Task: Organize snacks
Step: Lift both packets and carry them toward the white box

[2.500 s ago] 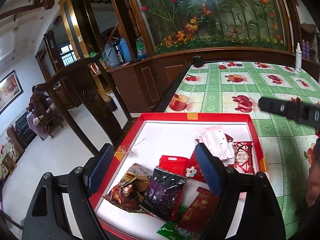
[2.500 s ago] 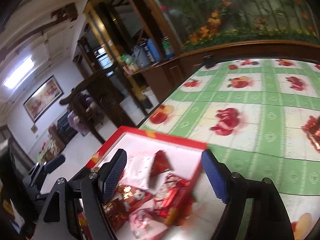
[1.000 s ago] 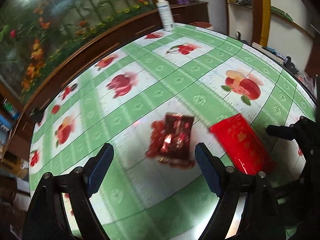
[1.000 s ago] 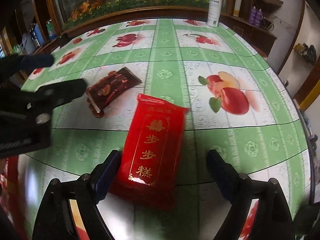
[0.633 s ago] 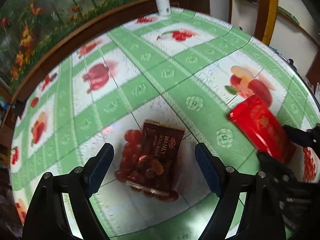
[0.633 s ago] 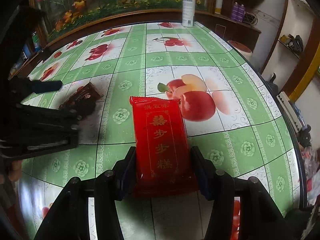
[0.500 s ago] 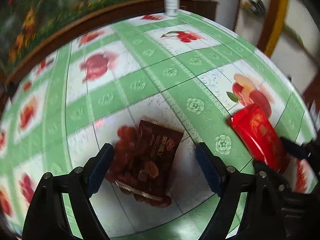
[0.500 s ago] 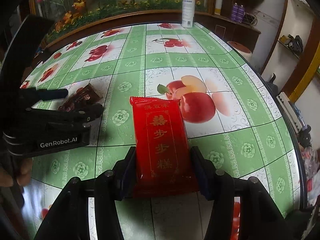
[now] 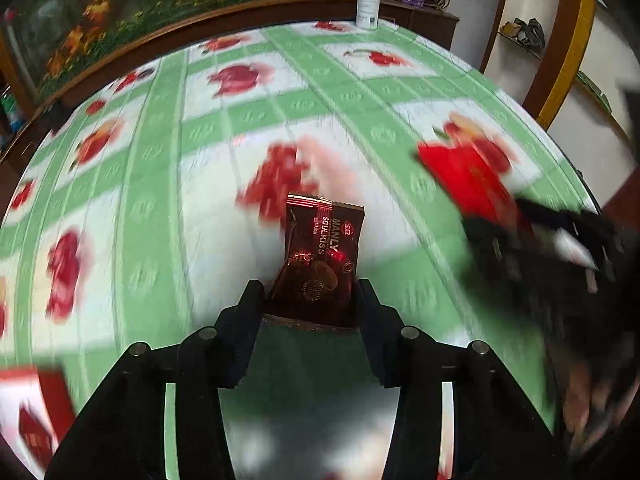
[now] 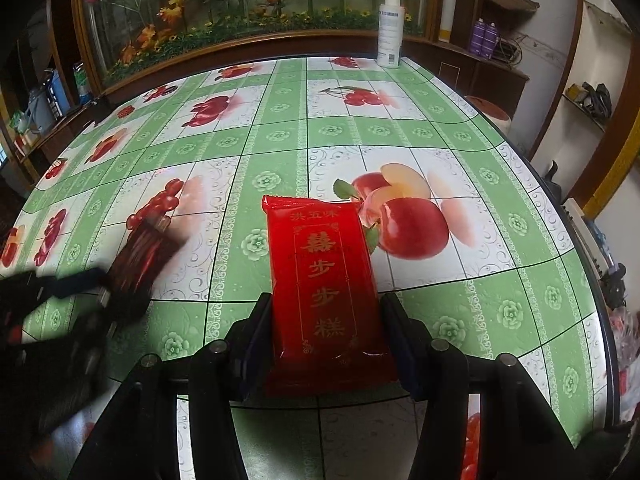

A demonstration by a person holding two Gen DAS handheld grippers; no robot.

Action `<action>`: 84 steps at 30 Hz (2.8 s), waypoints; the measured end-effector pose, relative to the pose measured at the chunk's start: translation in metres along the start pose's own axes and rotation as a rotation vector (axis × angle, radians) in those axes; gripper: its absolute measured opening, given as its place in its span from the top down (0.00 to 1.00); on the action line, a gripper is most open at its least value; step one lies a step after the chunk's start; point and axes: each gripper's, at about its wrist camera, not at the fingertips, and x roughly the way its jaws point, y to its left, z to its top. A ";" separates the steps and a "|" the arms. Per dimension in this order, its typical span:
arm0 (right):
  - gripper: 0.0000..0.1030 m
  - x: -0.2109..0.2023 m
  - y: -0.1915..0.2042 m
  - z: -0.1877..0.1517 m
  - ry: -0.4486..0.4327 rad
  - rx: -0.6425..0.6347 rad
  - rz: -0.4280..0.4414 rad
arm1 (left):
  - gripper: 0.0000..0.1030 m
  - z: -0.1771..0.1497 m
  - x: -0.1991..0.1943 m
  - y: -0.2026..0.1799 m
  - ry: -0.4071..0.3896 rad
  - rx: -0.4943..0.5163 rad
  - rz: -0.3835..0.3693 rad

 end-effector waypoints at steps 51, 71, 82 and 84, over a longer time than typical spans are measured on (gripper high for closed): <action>0.51 -0.078 0.046 -0.093 0.132 -0.079 0.415 | 0.66 -0.124 -0.097 0.011 -0.146 -0.083 0.044; 0.51 -0.097 0.102 -0.096 0.146 -0.142 0.485 | 0.66 -0.155 -0.155 0.053 -0.268 -0.140 0.186; 0.51 -0.101 0.127 -0.101 0.144 -0.161 0.496 | 0.66 -0.181 -0.177 0.091 -0.308 -0.213 0.260; 0.51 -0.105 0.135 -0.101 0.134 -0.176 0.506 | 0.66 -0.187 -0.181 0.099 -0.311 -0.232 0.269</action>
